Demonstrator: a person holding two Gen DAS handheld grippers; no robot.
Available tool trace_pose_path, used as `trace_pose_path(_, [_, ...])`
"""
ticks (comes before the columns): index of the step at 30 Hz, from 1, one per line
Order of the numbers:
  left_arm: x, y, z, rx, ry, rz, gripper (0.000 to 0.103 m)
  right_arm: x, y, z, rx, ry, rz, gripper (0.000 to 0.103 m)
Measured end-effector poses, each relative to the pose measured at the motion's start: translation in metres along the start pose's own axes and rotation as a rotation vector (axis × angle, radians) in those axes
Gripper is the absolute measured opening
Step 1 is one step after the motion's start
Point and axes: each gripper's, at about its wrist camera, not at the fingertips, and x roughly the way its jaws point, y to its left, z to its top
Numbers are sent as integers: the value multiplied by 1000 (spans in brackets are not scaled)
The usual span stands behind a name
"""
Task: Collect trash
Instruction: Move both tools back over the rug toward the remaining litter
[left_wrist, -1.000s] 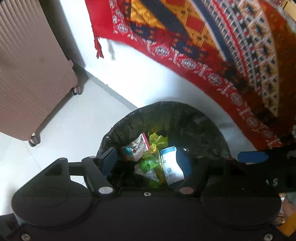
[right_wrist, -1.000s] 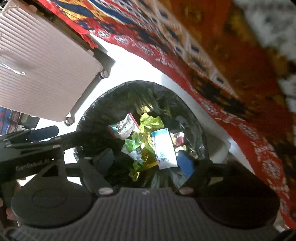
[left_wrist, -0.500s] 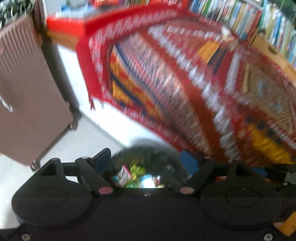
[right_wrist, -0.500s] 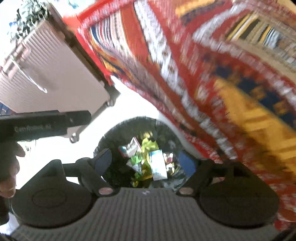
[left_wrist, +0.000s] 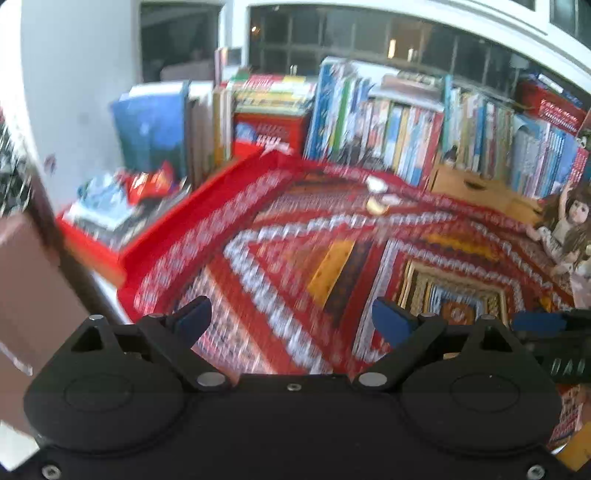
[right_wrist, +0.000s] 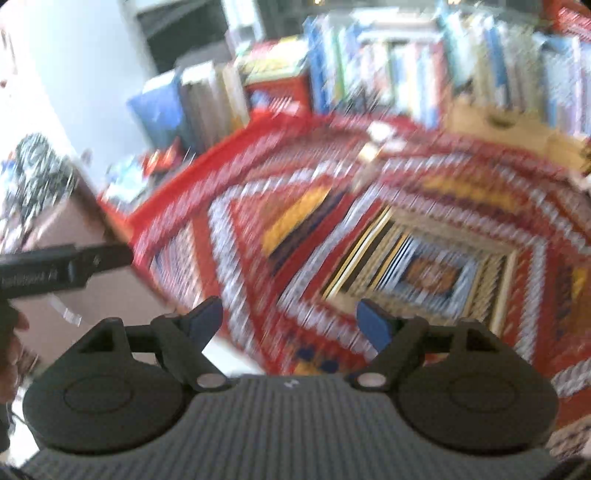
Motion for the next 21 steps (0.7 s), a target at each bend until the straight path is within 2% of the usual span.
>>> trace_pose_path(4, [11, -17, 35, 2, -32, -20, 94, -8, -26, 47, 48, -88, -32, 83])
trace_pose_path(9, [33, -39, 74, 6, -75, -54, 94, -7, -55, 95, 47, -176, -74, 81])
trace_pose_path(11, [46, -50, 87, 13, -92, -31, 93, -2, -66, 112, 26, -200, -87, 79])
trace_pose_path(14, [74, -63, 100, 29, -100, 24, 88, 14, -78, 129, -41, -202, -105, 77])
trace_pose_path(18, [120, -68, 115, 3, -49, -2, 82, 44, -83, 139, -166, -164, -113, 74])
trace_pose_path(21, [156, -72, 119, 45, 3, -1, 77, 75, -82, 141, -249, -112, -87, 74])
